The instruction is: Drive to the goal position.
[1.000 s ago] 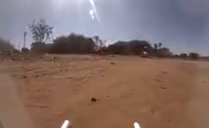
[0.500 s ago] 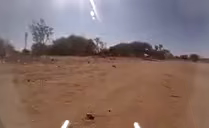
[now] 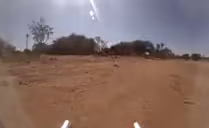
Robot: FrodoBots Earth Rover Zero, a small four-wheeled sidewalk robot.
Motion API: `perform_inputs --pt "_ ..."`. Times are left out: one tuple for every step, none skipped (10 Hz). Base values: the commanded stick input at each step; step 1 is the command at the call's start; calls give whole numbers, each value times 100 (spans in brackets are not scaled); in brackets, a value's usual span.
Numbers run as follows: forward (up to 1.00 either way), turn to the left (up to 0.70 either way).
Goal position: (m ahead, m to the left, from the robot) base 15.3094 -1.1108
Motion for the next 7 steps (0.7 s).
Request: perform_inputs --pt "70 0" --pt "70 0" --pt "70 0" --pt "70 0" --pt "70 0" --pt "70 0" --pt "70 0"
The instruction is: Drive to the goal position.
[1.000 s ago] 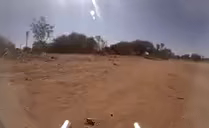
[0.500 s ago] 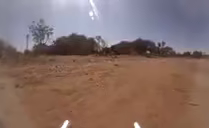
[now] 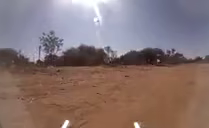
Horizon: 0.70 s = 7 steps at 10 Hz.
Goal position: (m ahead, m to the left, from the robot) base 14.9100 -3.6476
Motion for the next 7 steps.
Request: perform_inputs --pt "70 0" --pt "70 0" --pt "70 0" --pt "70 0" --pt "70 0" --pt "70 0" --pt "70 0"
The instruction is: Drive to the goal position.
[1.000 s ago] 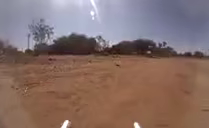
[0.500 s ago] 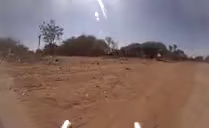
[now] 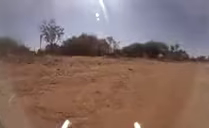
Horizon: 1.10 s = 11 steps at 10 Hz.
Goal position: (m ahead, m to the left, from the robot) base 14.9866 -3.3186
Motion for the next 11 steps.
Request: perform_inputs --pt "70 0" --pt "70 0" --pt "70 0" --pt "70 0" --pt "70 0" --pt "70 0" --pt "70 0" --pt "70 0" --pt "70 0" --pt "70 0" --pt "70 0"
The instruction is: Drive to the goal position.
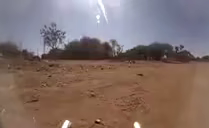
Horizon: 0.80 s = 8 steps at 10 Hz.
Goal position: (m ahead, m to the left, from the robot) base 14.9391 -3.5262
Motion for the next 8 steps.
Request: perform_inputs --pt "70 0" --pt "70 0" --pt "70 0" --pt "70 0" --pt "70 5" --pt "70 17" --pt "70 27" --pt "70 27"
